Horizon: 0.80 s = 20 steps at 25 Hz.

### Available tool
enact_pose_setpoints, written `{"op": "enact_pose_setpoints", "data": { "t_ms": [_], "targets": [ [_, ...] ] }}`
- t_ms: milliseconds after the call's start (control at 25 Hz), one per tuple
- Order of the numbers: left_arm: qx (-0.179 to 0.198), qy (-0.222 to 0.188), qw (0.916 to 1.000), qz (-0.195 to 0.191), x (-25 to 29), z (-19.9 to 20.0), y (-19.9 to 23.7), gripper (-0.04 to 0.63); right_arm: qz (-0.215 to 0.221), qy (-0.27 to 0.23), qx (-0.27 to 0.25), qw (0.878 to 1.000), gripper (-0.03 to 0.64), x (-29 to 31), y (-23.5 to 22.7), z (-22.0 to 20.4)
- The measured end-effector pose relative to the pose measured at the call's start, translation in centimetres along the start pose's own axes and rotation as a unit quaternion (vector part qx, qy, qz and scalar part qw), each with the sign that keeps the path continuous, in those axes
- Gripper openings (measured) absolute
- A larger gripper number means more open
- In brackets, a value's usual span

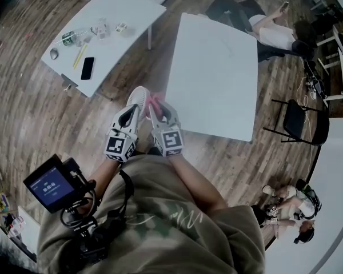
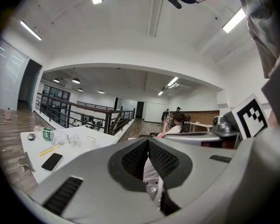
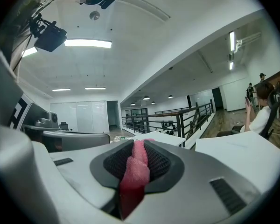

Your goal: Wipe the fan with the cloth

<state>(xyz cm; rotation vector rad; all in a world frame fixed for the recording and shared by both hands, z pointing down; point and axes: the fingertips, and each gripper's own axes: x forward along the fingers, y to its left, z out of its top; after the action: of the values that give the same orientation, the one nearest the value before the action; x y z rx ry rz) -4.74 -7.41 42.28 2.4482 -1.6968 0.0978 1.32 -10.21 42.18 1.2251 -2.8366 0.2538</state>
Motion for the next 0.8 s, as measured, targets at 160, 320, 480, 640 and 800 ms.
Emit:
{"op": "enact_pose_setpoints", "data": {
  "t_ms": [160, 320, 480, 640, 800],
  "targets": [
    [-0.002, 0.002, 1.0000, 0.008, 0.1, -0.2, 0.2, 0.020, 0.000, 0.003, -0.002, 1.000, 0.081, 0.5, -0.7, -0.1],
    [0.000, 0.004, 0.9999, 0.012, 0.3, -0.3, 0.2, 0.020, 0.000, 0.001, -0.004, 1.000, 0.080, 1.1, -1.3, 0.0],
    [0.006, 0.003, 0.9998, 0.016, 0.5, -0.3, 0.2, 0.020, 0.004, 0.002, -0.006, 1.000, 0.081, 1.7, -1.3, -0.1],
    [0.009, 0.006, 0.9998, 0.018, 0.6, -0.2, 0.3, 0.020, 0.010, 0.003, -0.004, 1.000, 0.080, 2.3, -0.8, -0.1],
    [0.005, 0.010, 0.9998, 0.019, 0.6, 0.0, 0.1, 0.020, 0.004, 0.003, -0.009, 1.000, 0.080, 2.7, -1.1, -0.1]
  ]
}}
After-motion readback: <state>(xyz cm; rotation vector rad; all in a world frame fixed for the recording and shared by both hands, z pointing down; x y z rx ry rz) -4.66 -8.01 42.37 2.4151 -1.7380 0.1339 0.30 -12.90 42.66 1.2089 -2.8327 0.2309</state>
